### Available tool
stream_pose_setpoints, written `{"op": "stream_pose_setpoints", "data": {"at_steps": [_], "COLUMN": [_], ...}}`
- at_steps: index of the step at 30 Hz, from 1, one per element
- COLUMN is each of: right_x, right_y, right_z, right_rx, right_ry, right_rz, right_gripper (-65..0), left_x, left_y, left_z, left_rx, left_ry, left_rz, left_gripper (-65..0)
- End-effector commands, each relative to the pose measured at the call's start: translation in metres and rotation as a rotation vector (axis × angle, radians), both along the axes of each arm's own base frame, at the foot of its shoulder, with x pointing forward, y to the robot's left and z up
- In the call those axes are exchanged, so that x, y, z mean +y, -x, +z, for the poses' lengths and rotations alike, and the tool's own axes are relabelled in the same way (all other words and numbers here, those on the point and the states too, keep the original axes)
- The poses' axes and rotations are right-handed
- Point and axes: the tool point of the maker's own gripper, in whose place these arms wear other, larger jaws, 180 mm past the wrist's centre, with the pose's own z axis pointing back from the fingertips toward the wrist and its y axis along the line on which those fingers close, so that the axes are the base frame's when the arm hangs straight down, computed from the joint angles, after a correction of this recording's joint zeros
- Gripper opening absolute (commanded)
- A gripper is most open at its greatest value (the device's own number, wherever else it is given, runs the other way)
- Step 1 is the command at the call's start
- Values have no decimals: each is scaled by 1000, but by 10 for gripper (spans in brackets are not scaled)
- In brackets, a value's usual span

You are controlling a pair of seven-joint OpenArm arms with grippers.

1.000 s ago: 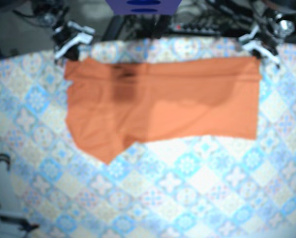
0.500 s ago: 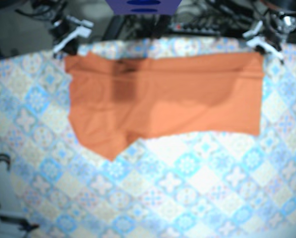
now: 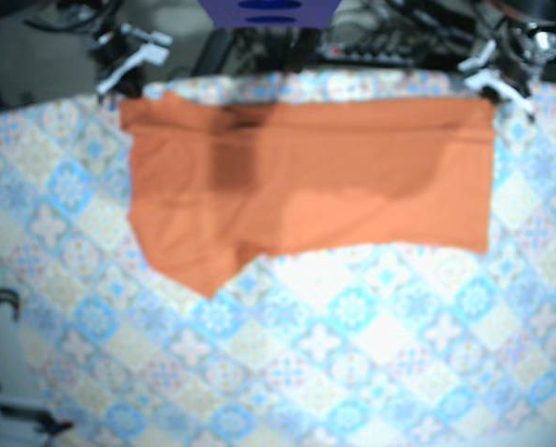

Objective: Fold the T-shirt properly
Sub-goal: 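Pull the held folded edge toward the robot with both grippers, then hold the folded edge still with both grippers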

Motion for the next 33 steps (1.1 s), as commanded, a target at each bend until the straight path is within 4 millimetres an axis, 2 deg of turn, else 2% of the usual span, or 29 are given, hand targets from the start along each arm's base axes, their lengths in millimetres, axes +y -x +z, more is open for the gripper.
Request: {"op": "stream_pose_setpoints", "data": {"at_steps": [1,8,19,33], "right_x": [-3,-4,-26,-25], "right_y": [7,15,28,22], "right_z": [1,-1,2,4], "right_rx": [17,33,54,26], "right_ry": [6,6,45,45], "right_rz": [5,4,-21,-18], "right_gripper": [-648,-648,-648,-648], "left_x": [5,5,4,3], "left_y": [-3,7,8,21], "left_z": [5,3,2,-1], "left_rx": [-13,9,13,42], "left_ry": [-19,-18,-17,-13], "left_rz": [-14,-11,-13,-13], "left_gripper": [-650,-650,-650,-650]}}
